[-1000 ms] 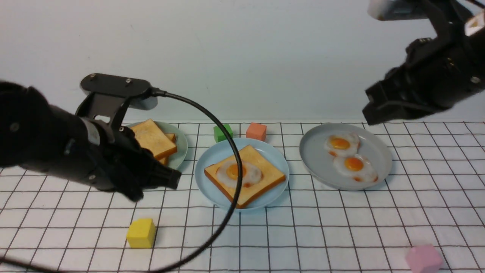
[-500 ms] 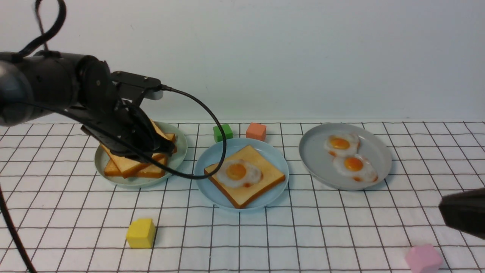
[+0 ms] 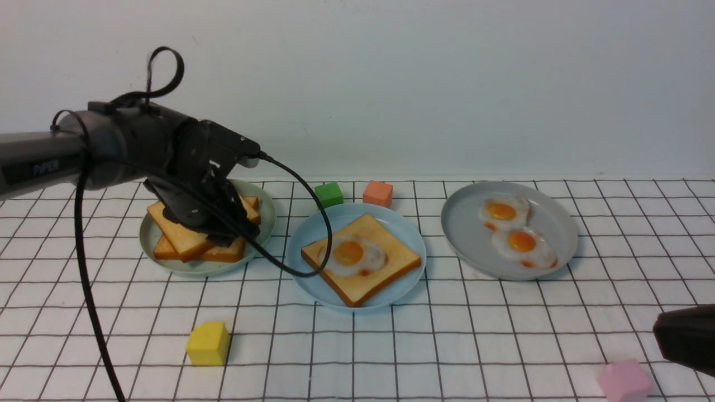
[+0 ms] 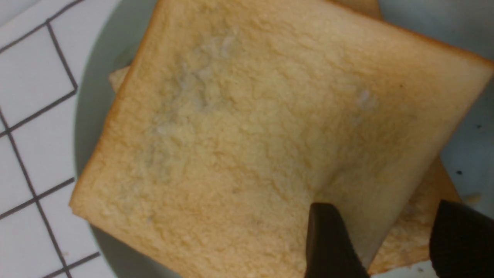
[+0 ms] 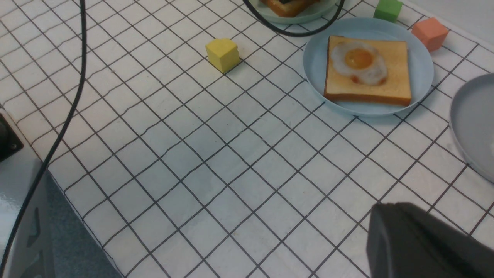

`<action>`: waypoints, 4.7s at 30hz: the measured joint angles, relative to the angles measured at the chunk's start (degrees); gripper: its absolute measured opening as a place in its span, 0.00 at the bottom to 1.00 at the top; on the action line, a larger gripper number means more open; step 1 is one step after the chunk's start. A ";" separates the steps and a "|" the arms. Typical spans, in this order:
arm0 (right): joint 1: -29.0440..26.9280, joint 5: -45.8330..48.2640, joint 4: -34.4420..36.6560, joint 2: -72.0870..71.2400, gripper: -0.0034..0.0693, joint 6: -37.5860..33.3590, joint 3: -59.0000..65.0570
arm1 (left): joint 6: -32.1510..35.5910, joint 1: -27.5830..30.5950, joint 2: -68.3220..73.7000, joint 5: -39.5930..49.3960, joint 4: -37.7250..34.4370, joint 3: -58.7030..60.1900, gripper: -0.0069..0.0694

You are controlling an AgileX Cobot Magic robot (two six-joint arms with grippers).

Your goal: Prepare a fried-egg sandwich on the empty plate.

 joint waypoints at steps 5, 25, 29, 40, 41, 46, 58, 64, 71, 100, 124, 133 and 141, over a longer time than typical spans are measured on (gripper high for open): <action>0.00 -0.34 1.31 0.00 0.07 0.07 0.00 | -0.06 0.00 1.50 -0.68 2.10 -0.67 0.53; 0.00 -0.42 1.99 -1.35 0.07 -0.01 0.00 | -1.80 -2.66 -7.31 5.33 1.46 -0.34 0.13; 0.00 -0.36 0.46 -3.20 0.07 -0.01 0.00 | -2.25 -8.36 -12.37 6.62 -2.52 -0.40 0.13; 0.00 2.10 -0.04 -6.41 0.08 -0.01 0.00 | -5.85 -21.95 -8.35 6.03 -4.03 -0.55 0.13; 0.00 2.26 -0.09 -6.41 0.08 -0.01 0.00 | -6.10 -22.33 -7.81 6.03 -3.49 -0.91 0.13; 0.00 2.29 -0.22 -6.41 0.08 -0.01 0.00 | -6.82 -23.43 -4.43 5.57 -2.00 -5.25 0.13; 0.00 2.43 -0.29 -6.41 0.09 -0.01 0.00 | -6.95 -23.79 3.56 8.83 0.68 -10.87 0.13; 0.00 2.47 -0.29 -6.41 0.09 -0.01 0.00 | -7.09 -23.79 4.21 8.02 0.64 -11.10 0.13; 0.00 2.47 -0.29 -6.41 0.09 -0.01 0.00 | -7.14 -23.79 4.28 7.73 0.21 -11.16 0.24; 0.00 2.41 -0.48 -6.41 0.09 1.33 0.00 | -7.07 -26.46 -62.33 -0.91 -20.85 24.49 0.07; 0.00 3.60 -0.46 -6.41 0.06 7.22 0.00 | -7.17 -26.46 -118.29 -32.30 -21.11 81.47 0.07; -3.68 3.84 -0.23 -7.00 0.07 7.28 0.00 | -7.17 -26.46 -118.29 -26.32 -21.11 84.37 0.07; -22.16 -7.46 -2.80 -17.10 0.04 7.28 9.66 | -7.17 -26.46 -118.29 -21.19 -21.11 84.43 0.07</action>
